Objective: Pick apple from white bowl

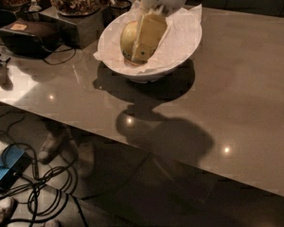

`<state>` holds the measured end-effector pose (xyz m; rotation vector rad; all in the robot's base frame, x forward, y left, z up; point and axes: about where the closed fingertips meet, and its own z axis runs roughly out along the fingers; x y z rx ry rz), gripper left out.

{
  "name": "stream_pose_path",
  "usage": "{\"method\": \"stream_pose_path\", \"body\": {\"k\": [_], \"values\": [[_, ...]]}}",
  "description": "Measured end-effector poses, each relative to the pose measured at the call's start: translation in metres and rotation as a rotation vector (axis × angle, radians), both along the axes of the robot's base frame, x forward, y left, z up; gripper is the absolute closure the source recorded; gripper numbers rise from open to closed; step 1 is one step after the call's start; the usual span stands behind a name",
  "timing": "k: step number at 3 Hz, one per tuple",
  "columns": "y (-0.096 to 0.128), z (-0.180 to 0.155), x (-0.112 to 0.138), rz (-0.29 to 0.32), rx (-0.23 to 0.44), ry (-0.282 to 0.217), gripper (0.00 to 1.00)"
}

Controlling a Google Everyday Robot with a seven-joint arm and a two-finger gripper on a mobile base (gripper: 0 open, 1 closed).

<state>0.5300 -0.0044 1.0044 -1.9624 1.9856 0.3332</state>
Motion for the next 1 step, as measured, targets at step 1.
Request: {"method": "stream_pose_path", "body": {"k": [1], "values": [[0.0050,0.0015,0.0058,-0.006,0.016,-0.022,1.00]]}}
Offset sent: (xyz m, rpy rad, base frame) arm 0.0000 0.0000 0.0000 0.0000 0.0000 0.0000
